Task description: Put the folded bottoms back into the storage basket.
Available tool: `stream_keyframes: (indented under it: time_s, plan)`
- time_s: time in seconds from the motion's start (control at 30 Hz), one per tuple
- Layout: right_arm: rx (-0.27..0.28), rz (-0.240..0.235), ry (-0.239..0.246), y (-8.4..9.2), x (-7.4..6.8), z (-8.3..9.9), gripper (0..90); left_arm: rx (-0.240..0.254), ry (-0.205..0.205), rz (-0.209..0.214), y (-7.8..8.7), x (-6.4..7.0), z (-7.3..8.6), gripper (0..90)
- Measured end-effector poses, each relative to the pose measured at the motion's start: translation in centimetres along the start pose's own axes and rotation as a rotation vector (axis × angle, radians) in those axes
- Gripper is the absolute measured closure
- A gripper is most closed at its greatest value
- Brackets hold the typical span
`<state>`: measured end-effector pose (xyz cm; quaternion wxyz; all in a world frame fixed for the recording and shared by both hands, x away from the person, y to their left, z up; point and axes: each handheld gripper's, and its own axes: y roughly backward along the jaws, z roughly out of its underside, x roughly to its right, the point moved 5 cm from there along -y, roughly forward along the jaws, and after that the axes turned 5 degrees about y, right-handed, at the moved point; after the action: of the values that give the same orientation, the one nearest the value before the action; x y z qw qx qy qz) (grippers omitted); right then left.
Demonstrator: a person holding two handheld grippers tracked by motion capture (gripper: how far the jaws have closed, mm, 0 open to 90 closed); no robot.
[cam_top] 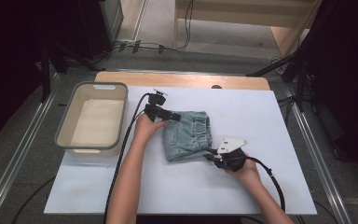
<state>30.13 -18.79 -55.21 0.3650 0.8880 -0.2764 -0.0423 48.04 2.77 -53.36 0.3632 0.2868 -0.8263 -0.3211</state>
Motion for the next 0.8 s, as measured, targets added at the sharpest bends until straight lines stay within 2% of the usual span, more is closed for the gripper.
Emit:
stream_keyframes:
  time_s: [0.3,0.53,0.63,0.8]
  plan:
    - [0.005,-0.003,-0.018,-0.02,0.01,-0.01,73.8,0.013,0.072,0.106,-0.09,-0.53,0.12,53.0]
    - [0.009,-0.001,-0.025,-0.04,-0.01,-0.01,73.9,0.028,0.065,0.113,0.14,-0.31,-0.06,69.1]
    - [0.009,0.001,-0.032,-0.03,-0.03,0.0,74.1,0.031,0.053,0.103,0.17,-0.18,-0.1,72.1]
    - [0.017,0.002,-0.04,-0.02,-0.04,0.04,75.1,0.041,0.008,0.075,0.36,0.2,-0.17,74.0]
